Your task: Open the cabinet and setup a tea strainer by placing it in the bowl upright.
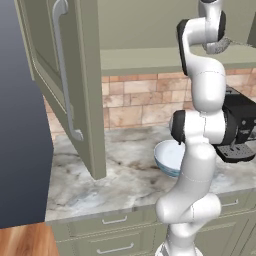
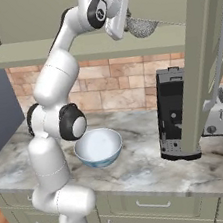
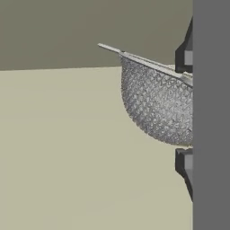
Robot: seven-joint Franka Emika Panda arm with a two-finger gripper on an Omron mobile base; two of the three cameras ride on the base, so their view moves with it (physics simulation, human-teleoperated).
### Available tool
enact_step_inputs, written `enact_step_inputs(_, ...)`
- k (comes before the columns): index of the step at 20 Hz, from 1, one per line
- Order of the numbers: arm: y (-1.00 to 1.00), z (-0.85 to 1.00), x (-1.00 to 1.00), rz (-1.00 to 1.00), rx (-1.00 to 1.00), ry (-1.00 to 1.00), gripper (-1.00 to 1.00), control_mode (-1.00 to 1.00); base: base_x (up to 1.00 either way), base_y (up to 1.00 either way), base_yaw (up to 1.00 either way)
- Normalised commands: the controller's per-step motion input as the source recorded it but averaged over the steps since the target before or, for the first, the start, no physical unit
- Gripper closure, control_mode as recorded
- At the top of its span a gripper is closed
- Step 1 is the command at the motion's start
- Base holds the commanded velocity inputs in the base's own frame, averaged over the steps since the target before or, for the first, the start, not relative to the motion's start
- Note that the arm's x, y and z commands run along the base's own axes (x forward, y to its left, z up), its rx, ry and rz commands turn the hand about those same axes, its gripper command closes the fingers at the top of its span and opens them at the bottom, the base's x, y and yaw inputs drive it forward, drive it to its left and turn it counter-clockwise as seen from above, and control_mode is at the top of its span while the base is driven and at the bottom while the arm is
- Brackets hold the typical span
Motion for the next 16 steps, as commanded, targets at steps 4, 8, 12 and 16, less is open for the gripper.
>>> enact_step_inputs(4,0.0,0.0,0.0,0.0,0.0,0.03,1.0,-1.0,0.0,0.0,0.0)
enact_step_inputs(8,0.0,0.0,0.0,0.0,0.0,0.0,1.0,-1.0,0.0,0.0,0.0)
enact_step_inputs(12,0.04,0.0,0.0,0.0,0.0,0.0,1.0,-1.0,0.0,0.0,0.0)
enact_step_inputs(16,0.0,-0.27,0.0,0.0,-0.04,0.0,1.0,-1.0,0.0,0.0,0.0)
